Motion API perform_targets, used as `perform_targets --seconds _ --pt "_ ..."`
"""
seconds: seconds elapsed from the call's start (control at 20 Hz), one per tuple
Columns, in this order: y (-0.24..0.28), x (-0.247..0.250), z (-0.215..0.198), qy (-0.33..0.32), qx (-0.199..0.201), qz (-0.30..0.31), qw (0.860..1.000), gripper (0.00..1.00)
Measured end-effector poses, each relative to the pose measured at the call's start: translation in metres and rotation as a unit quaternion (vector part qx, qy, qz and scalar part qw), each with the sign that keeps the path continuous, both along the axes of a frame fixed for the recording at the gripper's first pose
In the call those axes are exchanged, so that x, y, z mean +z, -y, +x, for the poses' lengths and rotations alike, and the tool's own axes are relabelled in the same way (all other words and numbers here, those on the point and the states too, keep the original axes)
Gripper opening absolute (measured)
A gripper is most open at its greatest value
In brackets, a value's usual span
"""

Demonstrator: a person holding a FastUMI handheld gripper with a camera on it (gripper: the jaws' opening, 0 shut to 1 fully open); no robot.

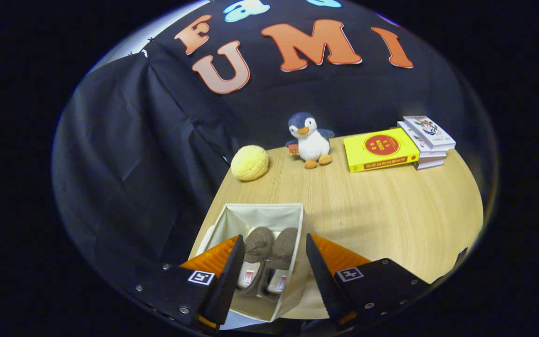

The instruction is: Open the storage box then place both shoes into the box .Put the left shoe in first, then the right shoe, with the right side of both shoes facing outward in a uniform manner.

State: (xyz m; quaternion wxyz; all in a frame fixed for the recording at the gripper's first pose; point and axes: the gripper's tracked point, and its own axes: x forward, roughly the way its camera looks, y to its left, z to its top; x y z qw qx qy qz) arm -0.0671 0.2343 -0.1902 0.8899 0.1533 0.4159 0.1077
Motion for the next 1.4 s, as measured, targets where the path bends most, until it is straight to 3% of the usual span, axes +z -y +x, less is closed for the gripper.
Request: perform_targets --seconds 0.15,0.4,0.8,0.95,1.4 --pt "0.043 0.025 0.011 0.055 -0.012 -0.018 0.998 0.89" --pt "0.111 0.072 0.034 0.156 -0.035 -0.044 0.986 0.95" --pt "0.182 0.150 0.079 0.327 -0.050 -0.088 0.939 0.96" --pt "0.184 0.161 0.090 0.356 -0.043 -0.092 0.929 0.96" --pt "0.185 0.168 0.096 0.384 -0.030 -0.092 0.918 0.98"
